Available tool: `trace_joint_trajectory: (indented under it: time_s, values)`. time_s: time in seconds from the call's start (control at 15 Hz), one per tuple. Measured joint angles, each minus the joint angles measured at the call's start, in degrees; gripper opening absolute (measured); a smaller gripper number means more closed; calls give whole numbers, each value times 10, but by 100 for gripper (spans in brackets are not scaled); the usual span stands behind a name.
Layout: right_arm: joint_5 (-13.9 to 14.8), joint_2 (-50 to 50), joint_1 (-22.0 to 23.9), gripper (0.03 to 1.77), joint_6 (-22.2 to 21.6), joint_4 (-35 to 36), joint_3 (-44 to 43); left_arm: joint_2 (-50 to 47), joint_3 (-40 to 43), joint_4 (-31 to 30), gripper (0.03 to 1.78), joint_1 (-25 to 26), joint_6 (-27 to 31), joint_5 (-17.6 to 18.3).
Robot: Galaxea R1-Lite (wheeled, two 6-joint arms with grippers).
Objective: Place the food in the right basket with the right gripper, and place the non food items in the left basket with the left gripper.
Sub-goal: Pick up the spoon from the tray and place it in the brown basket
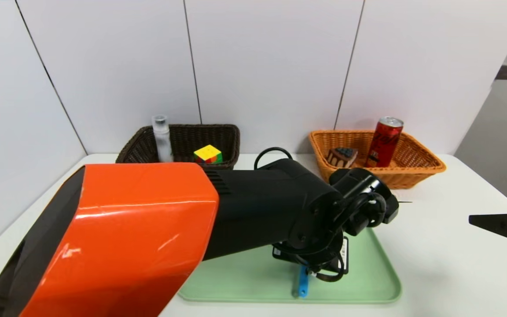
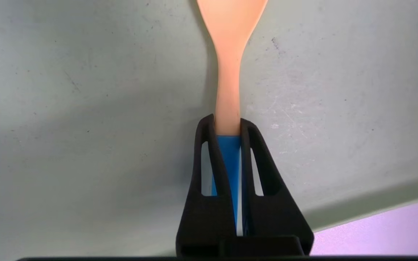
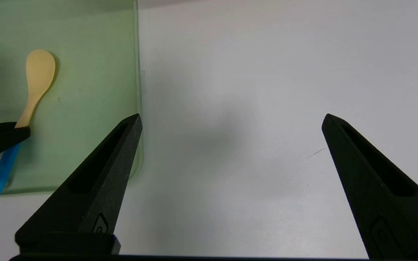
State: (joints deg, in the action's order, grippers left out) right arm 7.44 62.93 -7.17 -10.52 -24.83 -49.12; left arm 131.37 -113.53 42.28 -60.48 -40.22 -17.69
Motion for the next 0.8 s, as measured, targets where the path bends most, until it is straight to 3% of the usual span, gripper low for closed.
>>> trace_joint_trajectory:
  time_s: [0.53, 0.8]
  values:
    - [-1, 1, 0, 171, -1, 1, 3, -106, 0, 0, 12, 20, 17, 10]
    - [-1, 4, 0, 171, -2, 33, 3, -182, 1, -19, 12, 101, 14, 21]
